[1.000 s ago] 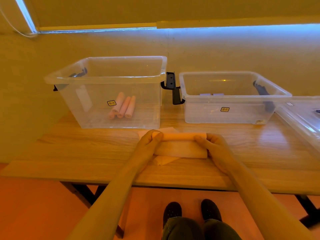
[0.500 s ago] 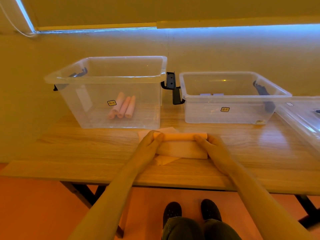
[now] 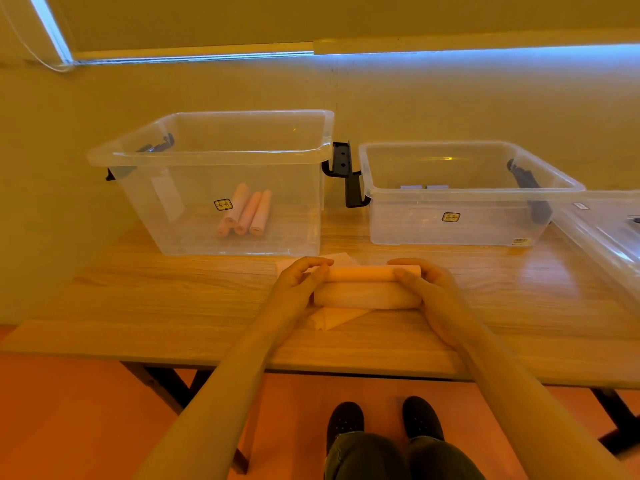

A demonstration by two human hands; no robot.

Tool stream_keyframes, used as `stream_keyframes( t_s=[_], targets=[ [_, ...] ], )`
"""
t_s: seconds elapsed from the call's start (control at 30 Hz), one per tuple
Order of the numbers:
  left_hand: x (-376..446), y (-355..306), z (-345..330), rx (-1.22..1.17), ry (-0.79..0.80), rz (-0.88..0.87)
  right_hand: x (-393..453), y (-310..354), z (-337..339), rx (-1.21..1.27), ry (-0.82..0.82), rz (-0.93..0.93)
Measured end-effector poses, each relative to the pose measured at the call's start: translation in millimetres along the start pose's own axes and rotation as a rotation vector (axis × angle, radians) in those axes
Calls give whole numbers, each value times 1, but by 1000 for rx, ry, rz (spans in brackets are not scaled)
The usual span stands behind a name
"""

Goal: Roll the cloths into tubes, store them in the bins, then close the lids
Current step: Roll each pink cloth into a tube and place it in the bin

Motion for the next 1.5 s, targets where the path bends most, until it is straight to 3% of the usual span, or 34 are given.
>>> stream_keyframes(
  t_s=[0.37,0.73,0.9,1.33,1.5],
  targets=[
    [1,-2,-1,54,10,-50,2,-4,1,11,-13,-57],
    [3,6,-1,-85,10,18,0,-5,1,46,-32,-90],
    [4,3,1,-6,34,-15,-2,0,-3,47,24,-92],
    [2,0,4,17,-29,-52,-3,0,-1,-53,-27,-46],
    [5,8,1,-55,19,29,-3,0,0,74,-50,-82]
  ],
)
Point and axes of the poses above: each hand's wrist, its own x-axis towards the middle knuckle, its own z-axis out of the back of the hand, y = z × x, the point moved 8 cm from there along x, towards the middle knuckle, and after that the axes turned 5 degrees about x, right-handed, at the moved point
